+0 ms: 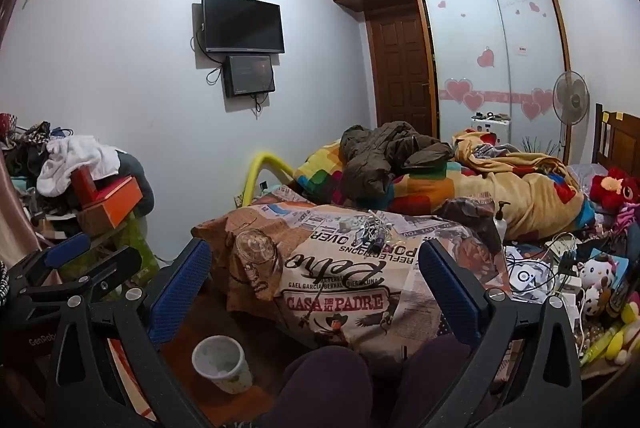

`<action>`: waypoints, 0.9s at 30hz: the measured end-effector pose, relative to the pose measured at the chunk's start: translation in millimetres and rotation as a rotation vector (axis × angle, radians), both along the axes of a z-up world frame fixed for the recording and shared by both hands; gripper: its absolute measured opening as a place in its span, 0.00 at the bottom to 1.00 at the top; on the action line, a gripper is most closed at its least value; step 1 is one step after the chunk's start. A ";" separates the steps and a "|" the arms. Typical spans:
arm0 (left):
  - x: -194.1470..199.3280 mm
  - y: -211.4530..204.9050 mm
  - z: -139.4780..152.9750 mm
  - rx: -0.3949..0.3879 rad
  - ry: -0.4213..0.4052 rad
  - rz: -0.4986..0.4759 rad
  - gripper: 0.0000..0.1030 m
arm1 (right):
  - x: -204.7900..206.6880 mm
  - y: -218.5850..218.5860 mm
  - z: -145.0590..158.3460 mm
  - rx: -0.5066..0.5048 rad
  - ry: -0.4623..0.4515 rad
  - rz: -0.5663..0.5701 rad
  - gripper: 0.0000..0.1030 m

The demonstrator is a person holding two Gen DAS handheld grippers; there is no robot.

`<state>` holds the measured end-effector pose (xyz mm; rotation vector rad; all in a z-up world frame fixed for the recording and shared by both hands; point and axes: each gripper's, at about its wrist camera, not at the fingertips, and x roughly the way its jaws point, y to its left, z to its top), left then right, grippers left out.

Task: Collect trash
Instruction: 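Move both tools toward the items on the newspaper-print duvet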

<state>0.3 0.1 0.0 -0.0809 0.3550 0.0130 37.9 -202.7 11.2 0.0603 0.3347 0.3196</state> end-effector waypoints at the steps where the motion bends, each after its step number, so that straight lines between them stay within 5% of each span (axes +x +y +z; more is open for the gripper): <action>1: 0.0 0.0 0.0 0.000 0.000 0.000 1.00 | 0.1 -0.2 0.1 0.000 -0.001 0.000 1.00; 27: 16.8 -7.7 0.5 0.015 -0.013 -0.014 1.00 | 18.3 -7.4 -3.4 -0.009 0.006 -0.042 1.00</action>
